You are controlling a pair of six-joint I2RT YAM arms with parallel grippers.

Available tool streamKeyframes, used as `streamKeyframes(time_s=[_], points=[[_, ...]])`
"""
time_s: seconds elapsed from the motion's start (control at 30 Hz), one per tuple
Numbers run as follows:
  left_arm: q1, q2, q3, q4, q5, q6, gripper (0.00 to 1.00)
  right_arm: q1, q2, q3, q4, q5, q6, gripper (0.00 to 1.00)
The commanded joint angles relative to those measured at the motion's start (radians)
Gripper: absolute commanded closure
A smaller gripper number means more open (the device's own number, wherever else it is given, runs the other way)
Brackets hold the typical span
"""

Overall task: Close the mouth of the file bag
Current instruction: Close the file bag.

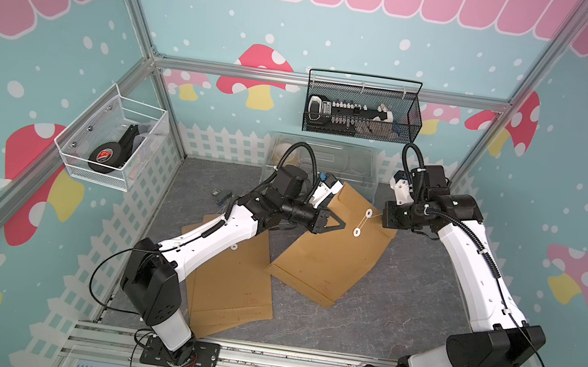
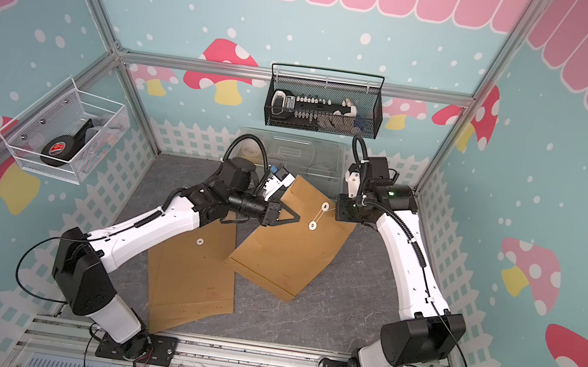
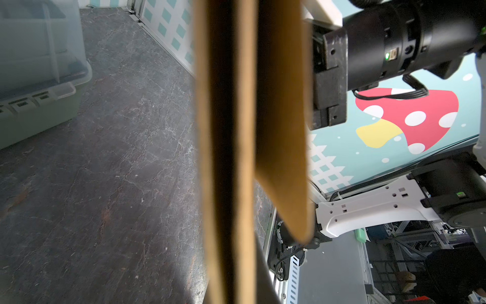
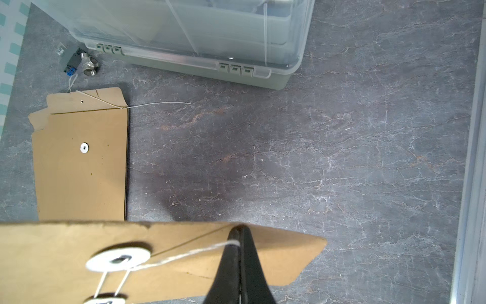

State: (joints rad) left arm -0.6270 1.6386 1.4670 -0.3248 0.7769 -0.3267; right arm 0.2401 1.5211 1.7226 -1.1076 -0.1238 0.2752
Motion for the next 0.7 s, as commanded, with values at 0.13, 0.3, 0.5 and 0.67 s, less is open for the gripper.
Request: streamKeyframes(time_s=[0.13,0.3,0.5,0.67], points=[[0.016,-0.002,0.030,0.034,-0.002,-0.021,1.00,-0.004,-0.077,-0.056,0.002,-0.044,0.013,0.82],[0.015,-0.002,0.032,0.034,0.003,-0.023,1.00,-0.004,-0.085,-0.069,0.014,-0.057,0.020,0.81],[0.021,-0.016,0.018,0.034,-0.008,-0.019,1.00,-0.019,-0.105,-0.097,0.018,-0.079,0.013,0.82],[0.020,-0.014,0.020,0.035,0.000,-0.021,1.00,-0.038,-0.115,-0.130,0.047,-0.108,0.021,0.94]])
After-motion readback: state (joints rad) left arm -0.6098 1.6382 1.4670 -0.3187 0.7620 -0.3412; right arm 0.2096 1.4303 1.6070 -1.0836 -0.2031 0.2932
